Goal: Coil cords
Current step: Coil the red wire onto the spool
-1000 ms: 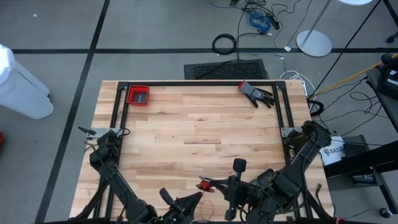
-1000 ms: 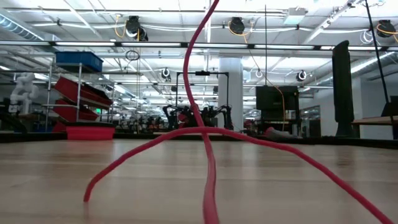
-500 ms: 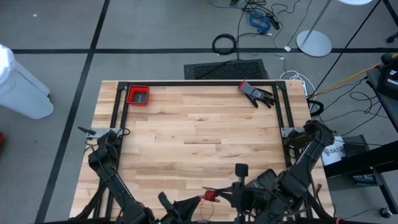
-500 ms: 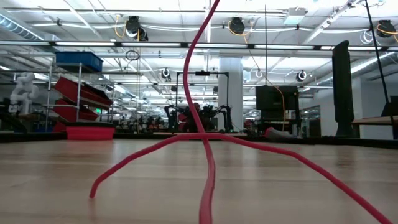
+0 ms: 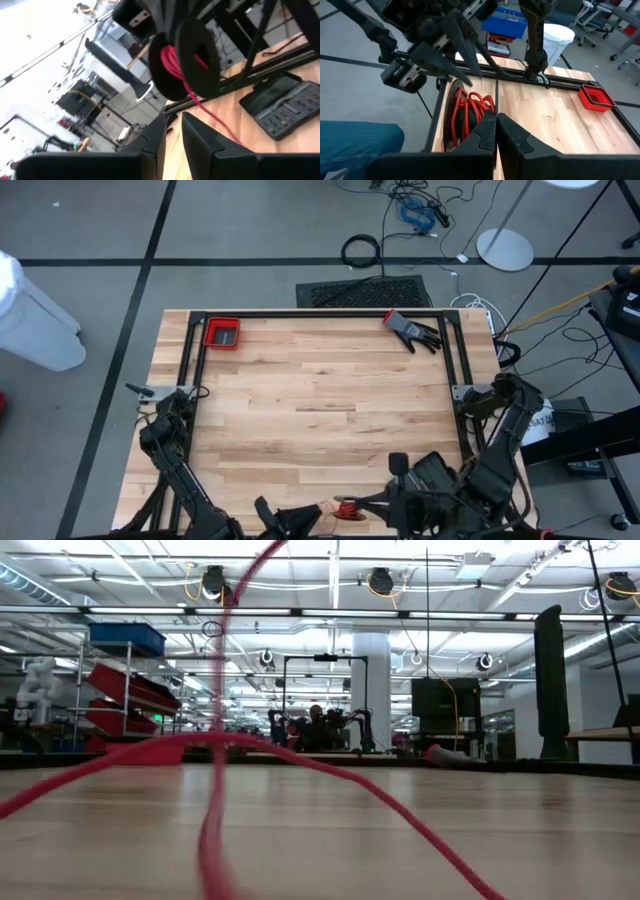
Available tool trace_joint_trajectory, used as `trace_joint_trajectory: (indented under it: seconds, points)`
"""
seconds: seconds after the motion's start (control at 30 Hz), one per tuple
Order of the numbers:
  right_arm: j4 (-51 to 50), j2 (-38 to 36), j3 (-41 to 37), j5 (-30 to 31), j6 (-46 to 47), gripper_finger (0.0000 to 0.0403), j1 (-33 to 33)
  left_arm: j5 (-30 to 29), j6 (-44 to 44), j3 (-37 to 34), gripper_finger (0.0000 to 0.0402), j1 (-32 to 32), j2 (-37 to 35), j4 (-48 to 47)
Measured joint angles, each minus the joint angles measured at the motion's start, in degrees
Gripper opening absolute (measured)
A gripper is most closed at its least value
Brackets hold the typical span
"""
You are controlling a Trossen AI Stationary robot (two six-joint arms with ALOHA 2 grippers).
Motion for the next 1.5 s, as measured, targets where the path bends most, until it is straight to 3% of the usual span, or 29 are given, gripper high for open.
trace_joint_trajectory:
  seconds: [0.37,0.57,0.87,1.1,1.5]
  points:
    - [0.31,-0.04,0.0,2.22,-0.81,0.0,1.06,1.06,-13.59,-0.08,0.0093,0.0,0.0,-5.29]
    - [0.33,-0.44,0.0,4.93,-0.83,0.0,1.43,10.01,-30.24,-0.1,0.0093,0.09,0.02,-17.3]
    - [0.3,-1.12,0.02,8.71,-1.73,0.0,3.14,12.01,-51.23,-0.08,0.0093,0.43,0.02,-35.62]
    - [0.25,-1.16,0.06,11.75,-2.35,0.0,4.26,18.71,-53.93,-0.08,0.0093,1.2,0.02,-35.97]
    - [0.25,-1.16,0.11,11.73,-2.58,0.0,4.47,18.96,-57.57,-0.08,0.0093,2.27,0.33,-36.57]
